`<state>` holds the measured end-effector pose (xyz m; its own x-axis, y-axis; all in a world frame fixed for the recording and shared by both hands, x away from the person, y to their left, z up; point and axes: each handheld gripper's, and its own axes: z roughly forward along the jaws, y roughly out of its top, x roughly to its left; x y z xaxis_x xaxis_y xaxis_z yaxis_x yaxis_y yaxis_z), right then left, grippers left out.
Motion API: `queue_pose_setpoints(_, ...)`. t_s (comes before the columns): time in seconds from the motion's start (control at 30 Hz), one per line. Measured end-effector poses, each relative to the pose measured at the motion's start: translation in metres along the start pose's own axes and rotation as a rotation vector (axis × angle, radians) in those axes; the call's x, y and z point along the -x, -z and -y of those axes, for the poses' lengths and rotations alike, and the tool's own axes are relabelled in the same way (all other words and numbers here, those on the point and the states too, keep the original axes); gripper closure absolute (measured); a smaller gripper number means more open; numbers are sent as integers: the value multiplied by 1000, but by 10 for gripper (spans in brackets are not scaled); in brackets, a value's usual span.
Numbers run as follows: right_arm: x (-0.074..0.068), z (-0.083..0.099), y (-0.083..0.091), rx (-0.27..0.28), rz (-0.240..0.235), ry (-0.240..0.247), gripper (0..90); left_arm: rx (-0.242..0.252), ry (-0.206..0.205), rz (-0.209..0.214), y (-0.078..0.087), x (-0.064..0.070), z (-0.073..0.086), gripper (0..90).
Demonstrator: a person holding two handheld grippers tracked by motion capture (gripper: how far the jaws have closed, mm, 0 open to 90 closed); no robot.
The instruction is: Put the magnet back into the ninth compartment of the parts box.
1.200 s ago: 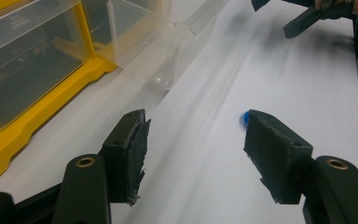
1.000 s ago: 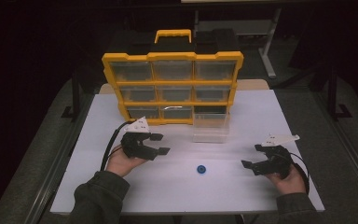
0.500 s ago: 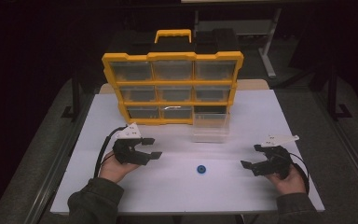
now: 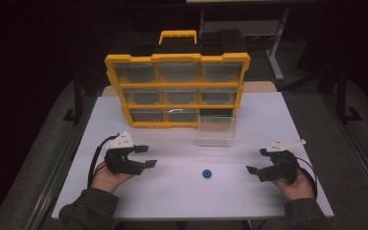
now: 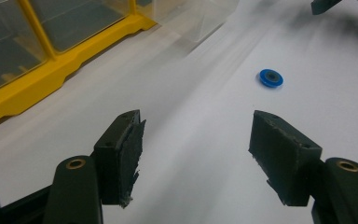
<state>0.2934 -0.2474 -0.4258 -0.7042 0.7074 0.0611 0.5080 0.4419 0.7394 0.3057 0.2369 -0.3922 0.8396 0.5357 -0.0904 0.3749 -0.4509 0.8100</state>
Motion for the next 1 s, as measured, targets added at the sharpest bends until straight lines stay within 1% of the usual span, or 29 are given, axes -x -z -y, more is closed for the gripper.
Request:
queue_pose_setpoints(0.03, 0, 0, 0, -2, -1, 1, 140, -4, -6, -3, 1, -1, 1, 338)
queue_pose_setpoints(0.23, -2, -1, -1, -8, -5, 5, 140, -12, 0, -21, 8, -2, 8, 331)
queue_pose_setpoints(0.3, -3, -2, -2, -8, -8, 10, 140, -17, -5, -27, 11, -2, 10, 326)
queue_pose_setpoints(0.47, -6, -4, -2, -11, -15, 27, 140, -10, 1, -32, 22, -1, 17, 323)
queue_pose_setpoints(0.53, -8, -6, -3, -16, -17, 34, 142, -17, 13, -33, 23, -1, 20, 314)
queue_pose_setpoints(0.6, -10, -7, -5, -21, -26, 43, 144, -26, 4, -41, 24, -1, 21, 306)
queue_pose_setpoints(0.63, -11, -8, -5, -24, -26, 56, 144, -22, 7, -44, 25, -1, 21, 302)
queue_pose_setpoints(0.67, -14, -10, -6, -27, -30, 51, 145, -17, 10, -45, 25, -1, 22, 296)
queue_pose_setpoints(0.7, -15, -11, -6, -28, -37, 59, 144, -14, 10, -44, 25, -1, 22, 292)
queue_pose_setpoints(0.77, -19, -15, -9, -32, -46, 84, 144, -20, 10, -44, 24, -1, 23, 287)
queue_pose_setpoints(0.83, -22, -18, -11, -34, -50, 91, 144, -32, 0, -48, 23, -1, 22, 286)
queue_pose_setpoints(0.87, -23, -20, -12, -36, -58, 88, 145, -34, -4, -55, 22, 0, 22, 287)
queue_pose_setpoints(1.0, -28, -27, -19, -60, -91, 115, 144, -32, -6, -59, 21, 1, 22, 281)
